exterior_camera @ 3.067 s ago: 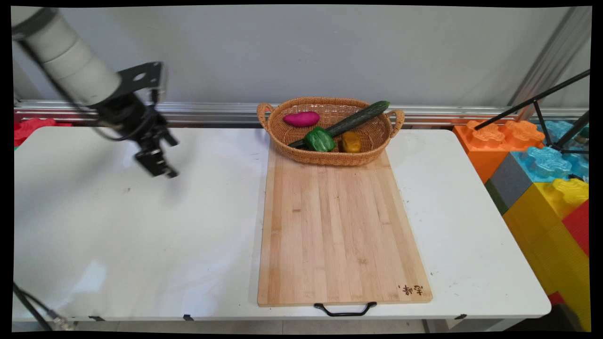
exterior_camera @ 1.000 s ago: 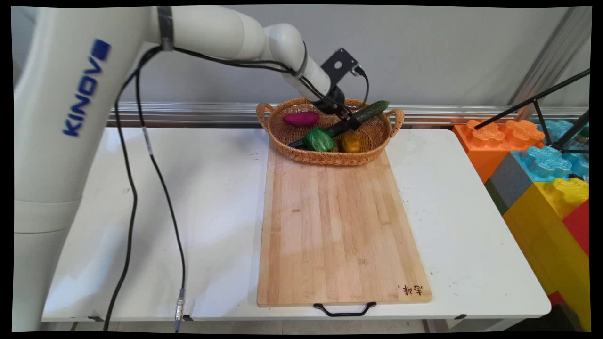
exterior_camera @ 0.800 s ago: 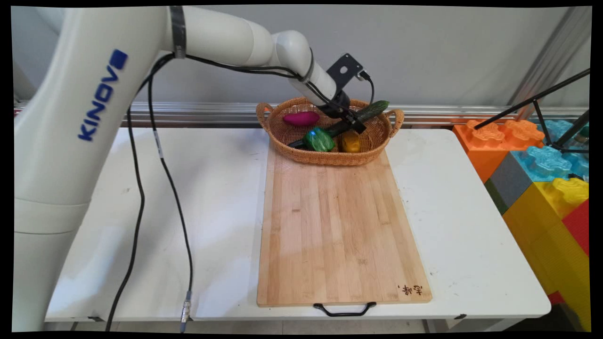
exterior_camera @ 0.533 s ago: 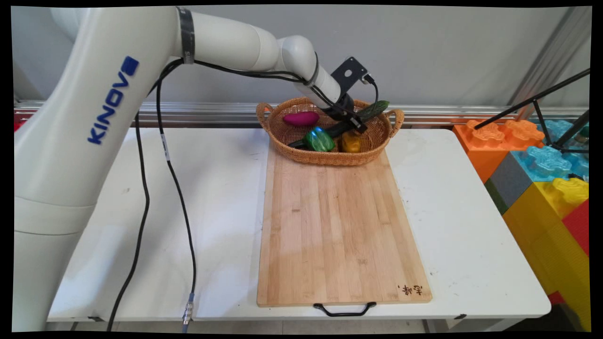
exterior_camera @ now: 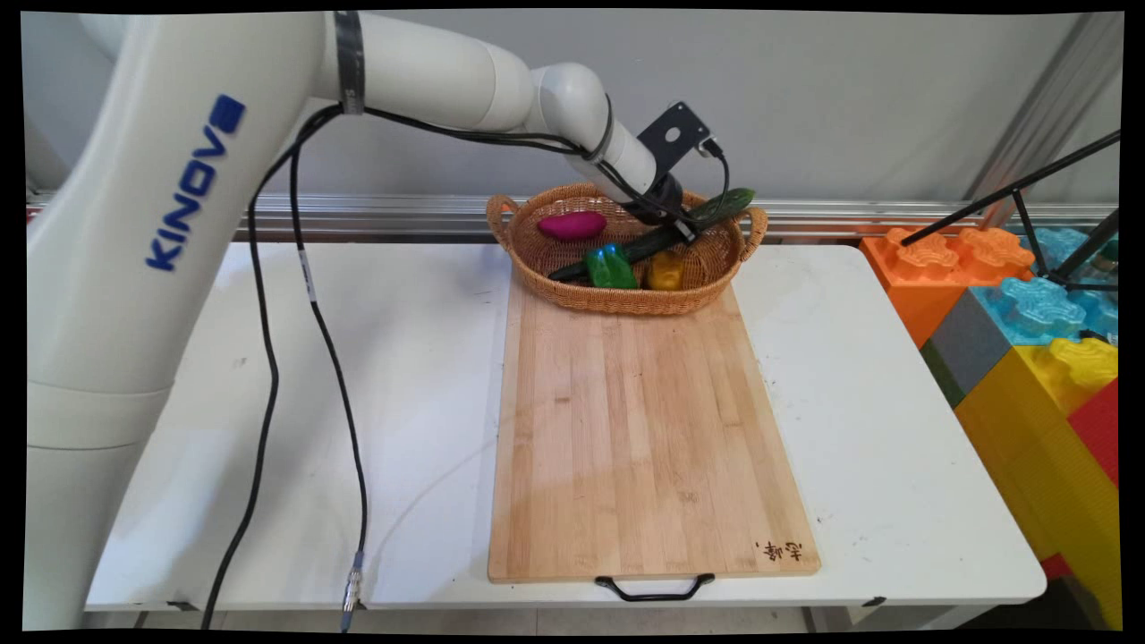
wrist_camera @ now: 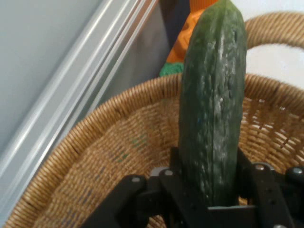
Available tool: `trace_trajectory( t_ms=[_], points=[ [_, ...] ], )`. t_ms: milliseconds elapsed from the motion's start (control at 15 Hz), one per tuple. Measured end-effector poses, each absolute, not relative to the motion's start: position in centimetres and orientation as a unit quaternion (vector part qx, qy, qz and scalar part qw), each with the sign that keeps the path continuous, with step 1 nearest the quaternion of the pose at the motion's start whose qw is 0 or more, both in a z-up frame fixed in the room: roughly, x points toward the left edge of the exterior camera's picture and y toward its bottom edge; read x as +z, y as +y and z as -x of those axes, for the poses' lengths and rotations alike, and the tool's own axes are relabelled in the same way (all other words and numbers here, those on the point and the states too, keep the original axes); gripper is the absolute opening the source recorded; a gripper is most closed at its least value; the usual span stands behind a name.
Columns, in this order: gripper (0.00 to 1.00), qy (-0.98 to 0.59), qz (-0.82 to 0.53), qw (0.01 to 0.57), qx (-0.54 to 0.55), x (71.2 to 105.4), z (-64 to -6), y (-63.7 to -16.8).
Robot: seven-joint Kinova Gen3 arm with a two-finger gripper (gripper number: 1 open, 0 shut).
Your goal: Place the picked object on the cutting board
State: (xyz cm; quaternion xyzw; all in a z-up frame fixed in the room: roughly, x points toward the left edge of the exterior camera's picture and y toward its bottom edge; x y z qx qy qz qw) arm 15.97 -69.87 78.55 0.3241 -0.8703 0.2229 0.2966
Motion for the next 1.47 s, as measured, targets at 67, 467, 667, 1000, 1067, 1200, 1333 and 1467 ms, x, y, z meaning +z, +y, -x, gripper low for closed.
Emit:
trace_trajectory(
  t_ms=[67,467,667,1000,1067,1200,1333,1467],
  points=[
    [0.00,-0.871,-0.317,0.296,0.231,79.3,-15.8,-69.5],
    [0.00,-0.877,-0.244,0.287,0.299,85.5,-14.6,-66.3],
    [0.00,-0.877,-0.217,0.285,0.320,87.8,-13.9,-64.8],
    [0.00,-0.892,-0.177,0.287,0.302,90.3,-11.8,-60.4],
    [0.00,-0.898,-0.175,0.285,0.286,90.2,-11.5,-59.3],
    [0.00,-0.911,-0.172,0.277,0.251,89.8,-11.1,-56.9],
    [0.00,-0.920,-0.171,0.269,0.228,89.1,-11.1,-55.3],
    [0.00,-0.929,-0.169,0.257,0.203,88.0,-11.1,-53.6]
  ],
)
